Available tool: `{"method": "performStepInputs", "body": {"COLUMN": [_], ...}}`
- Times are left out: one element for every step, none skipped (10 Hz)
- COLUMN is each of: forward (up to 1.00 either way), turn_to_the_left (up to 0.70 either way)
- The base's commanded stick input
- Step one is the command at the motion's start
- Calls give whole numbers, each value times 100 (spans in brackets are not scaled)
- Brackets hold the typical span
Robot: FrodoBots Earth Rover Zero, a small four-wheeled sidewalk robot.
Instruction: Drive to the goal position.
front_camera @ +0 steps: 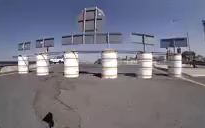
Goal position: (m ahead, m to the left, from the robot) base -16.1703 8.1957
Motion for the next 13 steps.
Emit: {"method": "performStepInputs", "body": {"forward": [0, 0, 0, 0, 0, 0, 0, 0, 0, 0, 0, 0, 0], "turn_to_the_left": [0, 0, 0, 0, 45, 45, 45, 45, 45, 45, 45, 45, 45]}}
